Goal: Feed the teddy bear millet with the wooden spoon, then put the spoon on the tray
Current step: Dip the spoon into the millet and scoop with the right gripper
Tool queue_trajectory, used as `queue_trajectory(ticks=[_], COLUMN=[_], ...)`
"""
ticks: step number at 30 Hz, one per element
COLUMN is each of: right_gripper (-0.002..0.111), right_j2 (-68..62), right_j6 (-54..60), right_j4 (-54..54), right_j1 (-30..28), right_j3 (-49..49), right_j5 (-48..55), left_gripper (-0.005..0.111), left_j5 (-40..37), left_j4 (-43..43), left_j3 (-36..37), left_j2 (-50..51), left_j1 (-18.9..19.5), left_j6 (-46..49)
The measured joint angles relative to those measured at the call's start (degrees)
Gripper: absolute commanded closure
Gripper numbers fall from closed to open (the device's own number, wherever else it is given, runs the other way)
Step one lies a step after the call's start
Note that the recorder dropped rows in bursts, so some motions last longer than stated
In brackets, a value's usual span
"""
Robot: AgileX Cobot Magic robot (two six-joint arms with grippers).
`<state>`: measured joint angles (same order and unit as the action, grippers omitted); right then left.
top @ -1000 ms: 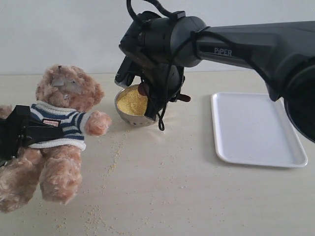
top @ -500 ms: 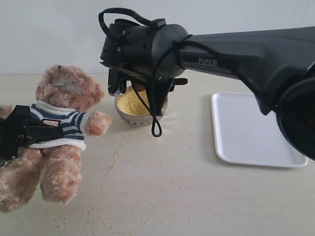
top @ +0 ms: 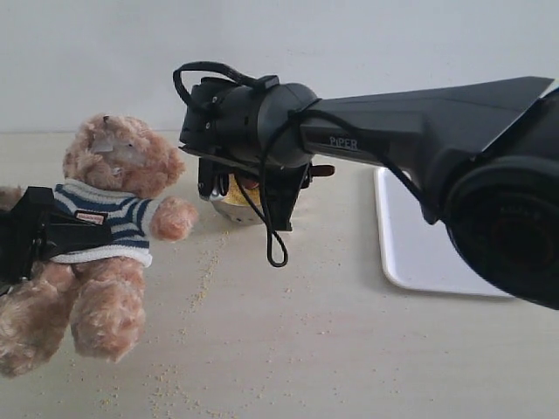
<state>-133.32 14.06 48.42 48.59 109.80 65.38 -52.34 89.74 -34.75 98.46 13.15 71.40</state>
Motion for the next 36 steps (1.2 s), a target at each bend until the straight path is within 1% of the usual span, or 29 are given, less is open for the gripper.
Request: queue_trajectory(ticks=[6, 13, 18, 26, 36], right_gripper=[0.108, 0.108, 0.108, 0.108, 0.108], right_j2=[-0.3, -0.3, -0.3, -0.3, -0.3], right_j6=[-2.0, -3.5, -5.2, -11.4, -14.1], right_j4=[0.1, -6.1, -6.5, -6.8, -7.2], right_j1=[0.0, 0.0, 0.0, 0.0, 0.0], right_j3=[0.0, 0.0, 0.0, 0.0, 0.0], right_j5=[0.0, 0.0, 0.4, 0.9, 1.2], left_gripper=[0.102, 0.102, 0.102, 0.102, 0.102], left_j5=[0.0, 0.4, 0.4, 1.0, 1.0], left_j4=[0.1, 0.1, 0.1, 0.1, 0.1], left_j3=[0.0, 0.0, 0.0, 0.0, 0.0], left_j2=[0.0, 0.0, 0.0, 0.0, 0.0], left_j1=[0.0, 0.0, 0.0, 0.0, 0.0], left_j6=[0.0, 0.1, 0.3, 0.6, 0.6])
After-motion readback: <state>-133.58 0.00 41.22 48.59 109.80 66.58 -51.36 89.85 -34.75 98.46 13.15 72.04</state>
